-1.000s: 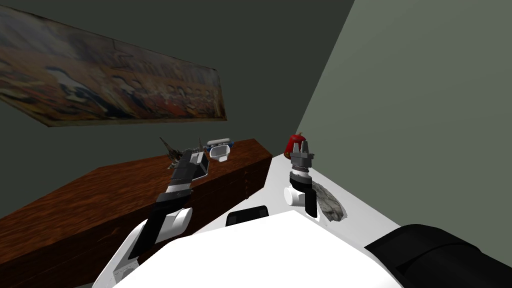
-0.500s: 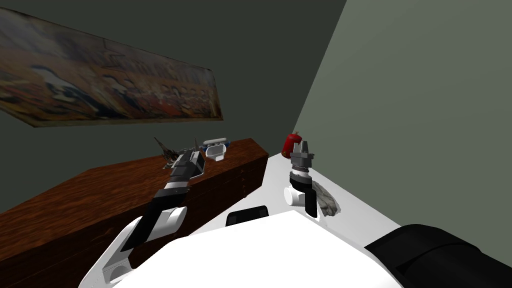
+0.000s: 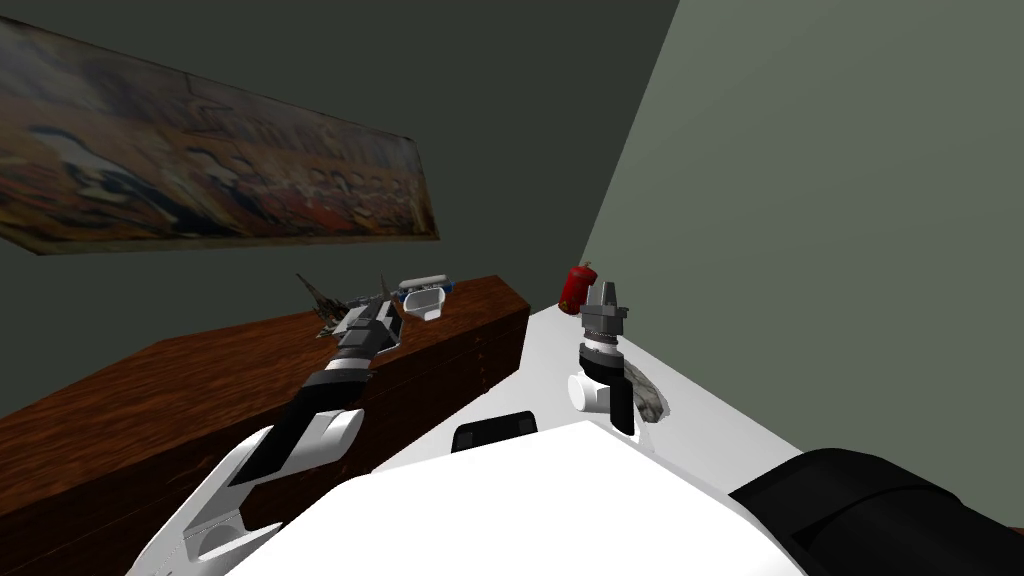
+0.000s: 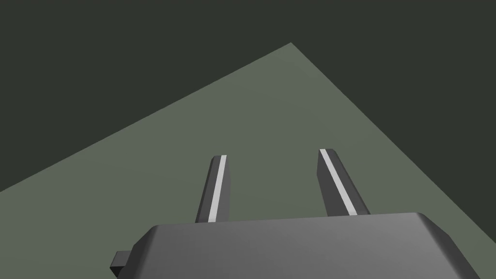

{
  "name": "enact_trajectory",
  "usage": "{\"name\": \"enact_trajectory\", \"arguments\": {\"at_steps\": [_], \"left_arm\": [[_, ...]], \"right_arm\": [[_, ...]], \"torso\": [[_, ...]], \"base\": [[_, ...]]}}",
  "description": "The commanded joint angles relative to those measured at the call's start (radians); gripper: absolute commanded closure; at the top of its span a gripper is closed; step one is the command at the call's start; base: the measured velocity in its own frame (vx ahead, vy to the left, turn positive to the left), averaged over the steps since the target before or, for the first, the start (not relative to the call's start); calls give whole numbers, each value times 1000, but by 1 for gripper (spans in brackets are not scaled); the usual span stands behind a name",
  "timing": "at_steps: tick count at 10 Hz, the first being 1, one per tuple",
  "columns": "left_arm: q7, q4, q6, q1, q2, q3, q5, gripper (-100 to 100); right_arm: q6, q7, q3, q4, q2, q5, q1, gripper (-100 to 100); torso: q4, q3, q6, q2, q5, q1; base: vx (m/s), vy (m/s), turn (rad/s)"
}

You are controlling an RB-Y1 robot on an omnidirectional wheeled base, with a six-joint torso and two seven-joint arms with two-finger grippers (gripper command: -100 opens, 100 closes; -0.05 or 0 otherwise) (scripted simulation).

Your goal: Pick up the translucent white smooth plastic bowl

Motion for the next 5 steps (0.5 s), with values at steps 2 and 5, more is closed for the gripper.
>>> {"name": "enact_trajectory", "arguments": {"at_steps": [2,5], "left_arm": [[23,17,66,-18,38,15,26,-100],[66,37,147,-45,110,44,76,-100]], "right_arm": [[0,0,0,0,0,0,0,0],[0,0,0,0,0,0,0,0]], "torso": [[0,0,0,-1,0,0],[0,0,0,0,0,1]], "base": [[-39,-49,-52],[-53,-60,-60]]}}
